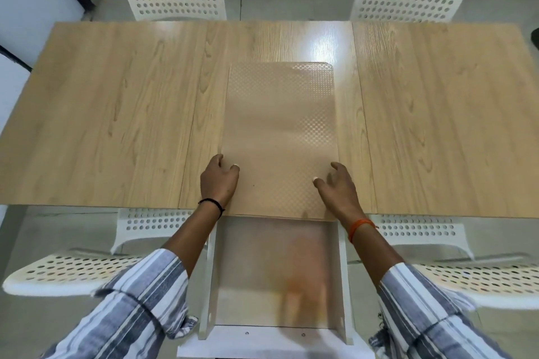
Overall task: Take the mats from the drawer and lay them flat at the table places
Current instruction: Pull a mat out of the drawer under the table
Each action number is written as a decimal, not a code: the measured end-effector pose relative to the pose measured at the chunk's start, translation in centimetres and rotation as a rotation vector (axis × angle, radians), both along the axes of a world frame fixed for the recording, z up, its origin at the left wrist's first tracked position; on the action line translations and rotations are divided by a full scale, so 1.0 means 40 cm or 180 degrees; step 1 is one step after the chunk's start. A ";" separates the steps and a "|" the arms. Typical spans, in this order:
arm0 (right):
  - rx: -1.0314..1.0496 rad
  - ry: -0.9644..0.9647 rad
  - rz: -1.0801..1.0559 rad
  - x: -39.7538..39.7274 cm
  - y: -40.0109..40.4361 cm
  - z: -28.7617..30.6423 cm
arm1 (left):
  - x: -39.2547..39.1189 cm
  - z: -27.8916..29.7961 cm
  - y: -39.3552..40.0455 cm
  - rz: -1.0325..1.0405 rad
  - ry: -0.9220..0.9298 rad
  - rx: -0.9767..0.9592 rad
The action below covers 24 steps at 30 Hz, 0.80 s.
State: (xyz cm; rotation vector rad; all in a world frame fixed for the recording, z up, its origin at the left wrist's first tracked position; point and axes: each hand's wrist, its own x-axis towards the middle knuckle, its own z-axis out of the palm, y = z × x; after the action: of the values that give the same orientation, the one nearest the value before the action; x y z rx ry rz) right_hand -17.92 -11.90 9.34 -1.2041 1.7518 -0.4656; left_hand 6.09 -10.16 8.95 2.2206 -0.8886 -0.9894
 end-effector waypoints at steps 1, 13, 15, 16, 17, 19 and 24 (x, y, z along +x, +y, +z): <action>0.0011 -0.0053 -0.0026 0.000 -0.004 0.005 | -0.002 -0.001 -0.002 0.0003 0.0021 -0.0013; -0.0038 -0.0034 0.0265 -0.016 -0.013 0.012 | 0.001 0.030 -0.019 0.0018 0.0109 -0.0018; -0.0099 -0.0030 0.0265 -0.014 -0.015 0.007 | 0.003 0.035 -0.027 0.0107 0.0160 -0.0010; -0.0123 -0.0033 0.0243 -0.014 -0.017 0.006 | 0.003 0.037 -0.030 0.0174 0.0209 -0.0005; -0.0148 -0.0035 0.0200 -0.014 -0.019 0.003 | 0.002 0.039 -0.032 0.0251 0.0259 0.0008; -0.0238 -0.0023 -0.0012 -0.017 -0.024 -0.004 | 0.000 0.040 -0.037 0.0382 0.0278 0.0037; -0.0371 -0.0270 -0.0712 -0.028 -0.057 0.001 | -0.004 0.034 -0.043 0.0420 0.0162 0.0171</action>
State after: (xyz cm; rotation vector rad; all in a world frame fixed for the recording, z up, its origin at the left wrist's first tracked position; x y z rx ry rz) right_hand -19.03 -14.17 9.37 -1.0559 1.8144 -0.7493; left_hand 5.92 -11.87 10.31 2.2562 -0.6910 -1.0134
